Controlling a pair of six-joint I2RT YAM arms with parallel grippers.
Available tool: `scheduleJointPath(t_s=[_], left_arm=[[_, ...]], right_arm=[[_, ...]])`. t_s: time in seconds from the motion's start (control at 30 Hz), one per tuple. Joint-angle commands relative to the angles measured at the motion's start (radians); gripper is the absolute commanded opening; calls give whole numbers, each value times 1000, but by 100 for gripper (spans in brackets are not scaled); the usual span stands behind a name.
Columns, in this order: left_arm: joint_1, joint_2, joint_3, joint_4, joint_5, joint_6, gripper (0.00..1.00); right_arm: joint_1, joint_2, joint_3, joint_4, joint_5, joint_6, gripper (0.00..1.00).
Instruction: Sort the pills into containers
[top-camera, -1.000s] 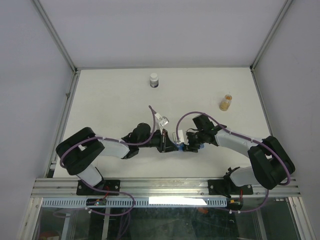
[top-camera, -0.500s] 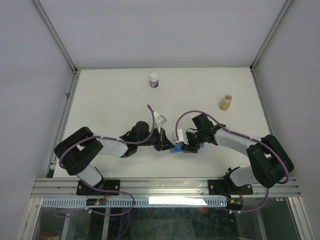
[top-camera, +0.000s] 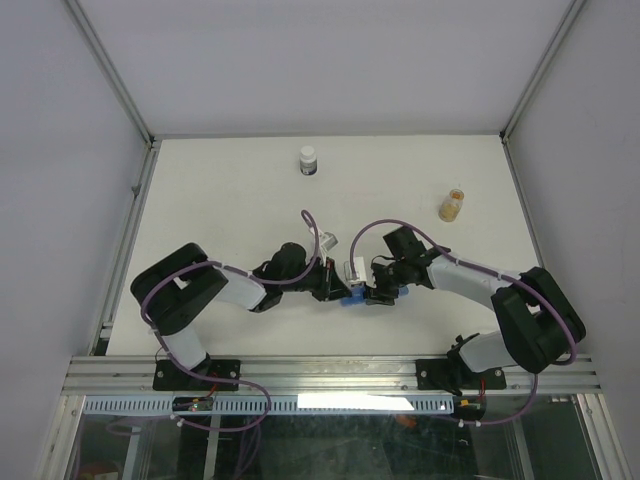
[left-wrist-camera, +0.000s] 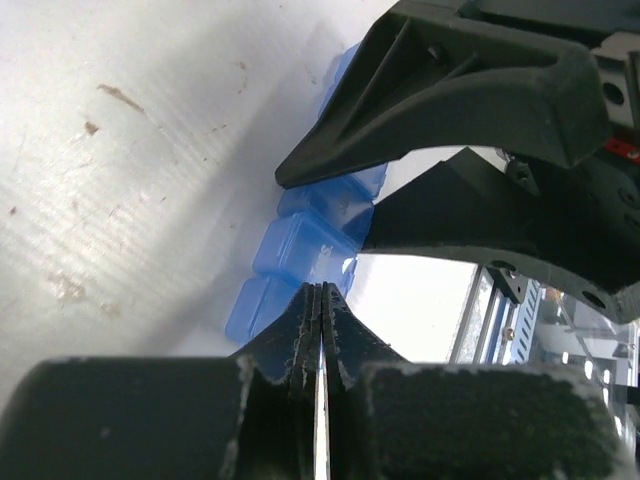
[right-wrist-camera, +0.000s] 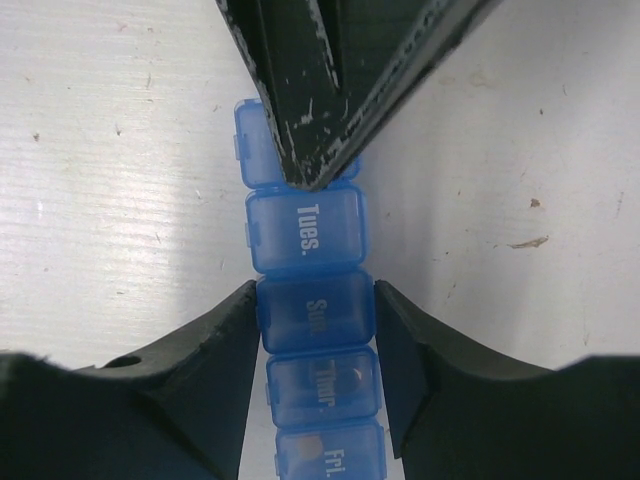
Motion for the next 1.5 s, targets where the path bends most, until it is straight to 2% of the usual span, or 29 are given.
scheduleJointPath(t_s=[0.0, 0.03, 0.13, 0.27, 0.37, 0.53, 0.67, 0.73, 0.97, 1.47], left_arm=[[1, -104, -53, -64, -57, 46, 0], [2, -141, -65, -37, -49, 56, 1], [0, -238, -103, 28, -31, 94, 15], [-3, -313, -152, 88, -40, 204, 40], [-30, -317, -203, 212, -69, 320, 60], [-70, -230, -317, 592, -90, 578, 86], [-71, -77, -327, 802, -41, 741, 99], [-69, -5, -304, 848, -27, 780, 99], [-69, 128, -241, 832, -11, 809, 99], [-80, 226, -121, 691, -6, 816, 76]], right_arm=[[4, 12, 37, -7, -10, 13, 52], [3, 12, 38, -7, -10, 17, 54], [-2, 7, 45, -7, -14, 31, 62], [-23, -25, 39, -10, -26, 32, 71], [-42, -50, 30, -10, -41, 18, 73], [-57, -69, 17, -4, -62, -6, 71], [-51, -55, 12, 2, -79, -37, 69], [-46, -46, 15, 0, -72, -40, 68], [-41, -33, 11, -13, -74, -62, 61], [-29, -12, 11, -13, -58, -58, 54]])
